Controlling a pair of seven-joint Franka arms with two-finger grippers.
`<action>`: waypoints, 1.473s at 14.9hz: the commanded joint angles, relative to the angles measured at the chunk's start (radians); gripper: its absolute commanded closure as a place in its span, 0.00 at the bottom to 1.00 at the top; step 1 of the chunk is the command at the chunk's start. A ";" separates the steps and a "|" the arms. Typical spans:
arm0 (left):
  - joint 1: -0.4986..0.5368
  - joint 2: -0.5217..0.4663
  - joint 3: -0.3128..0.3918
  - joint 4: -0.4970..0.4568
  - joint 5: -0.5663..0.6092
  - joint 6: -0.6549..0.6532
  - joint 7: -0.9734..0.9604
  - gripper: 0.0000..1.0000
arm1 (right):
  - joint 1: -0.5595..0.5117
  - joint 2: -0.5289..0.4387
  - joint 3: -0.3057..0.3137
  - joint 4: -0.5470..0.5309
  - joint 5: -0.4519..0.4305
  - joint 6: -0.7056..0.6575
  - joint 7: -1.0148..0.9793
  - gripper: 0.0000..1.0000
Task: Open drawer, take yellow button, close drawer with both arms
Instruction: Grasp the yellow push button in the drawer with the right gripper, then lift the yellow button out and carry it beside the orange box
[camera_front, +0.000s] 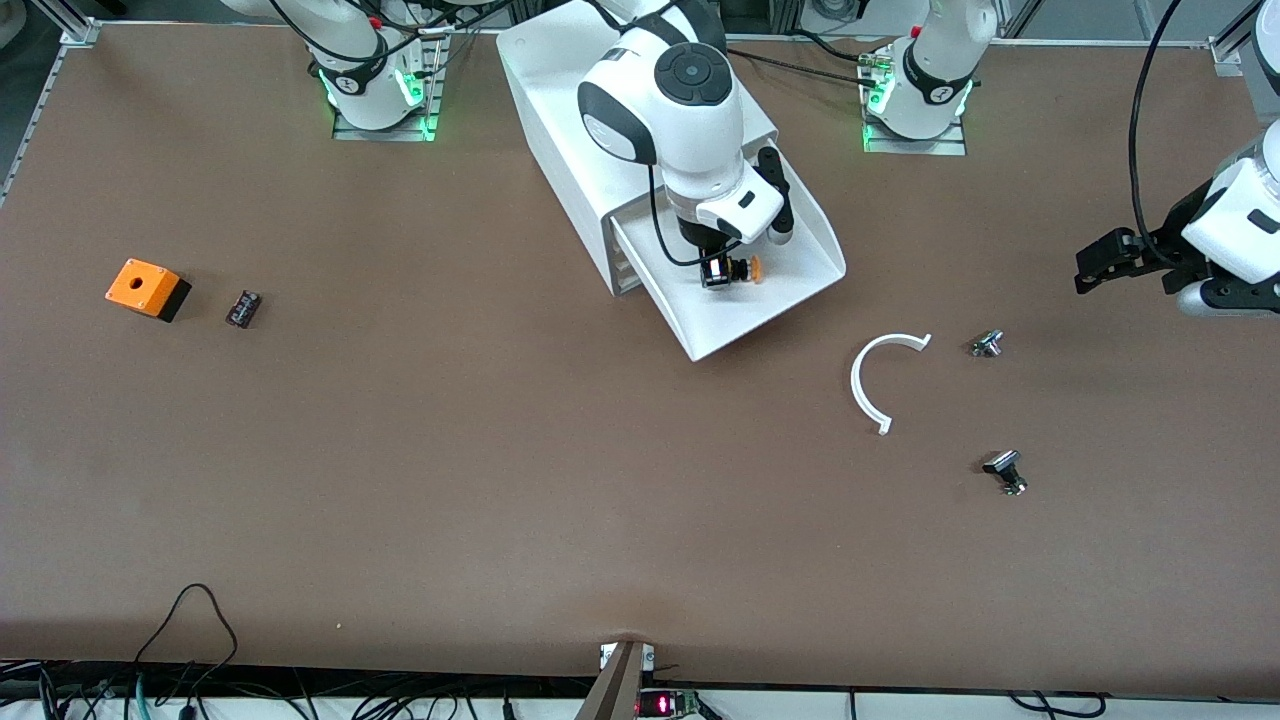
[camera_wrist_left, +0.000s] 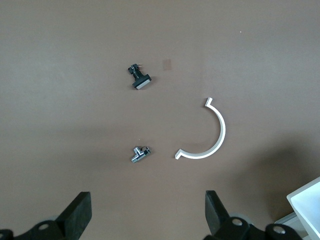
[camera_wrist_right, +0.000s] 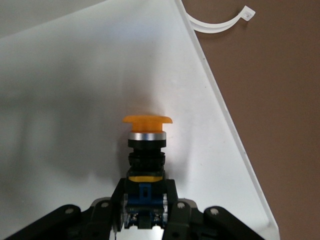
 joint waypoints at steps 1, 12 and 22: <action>-0.007 0.009 0.000 0.027 0.027 -0.034 -0.006 0.00 | 0.029 -0.013 -0.011 0.027 -0.009 -0.009 0.004 0.75; -0.015 0.012 -0.013 0.038 0.015 -0.065 0.007 0.00 | -0.120 -0.263 -0.082 -0.135 0.012 -0.011 0.214 0.75; -0.022 0.056 -0.020 -0.010 0.013 -0.078 0.003 0.00 | -0.437 -0.380 -0.091 -0.460 0.014 0.033 0.390 0.75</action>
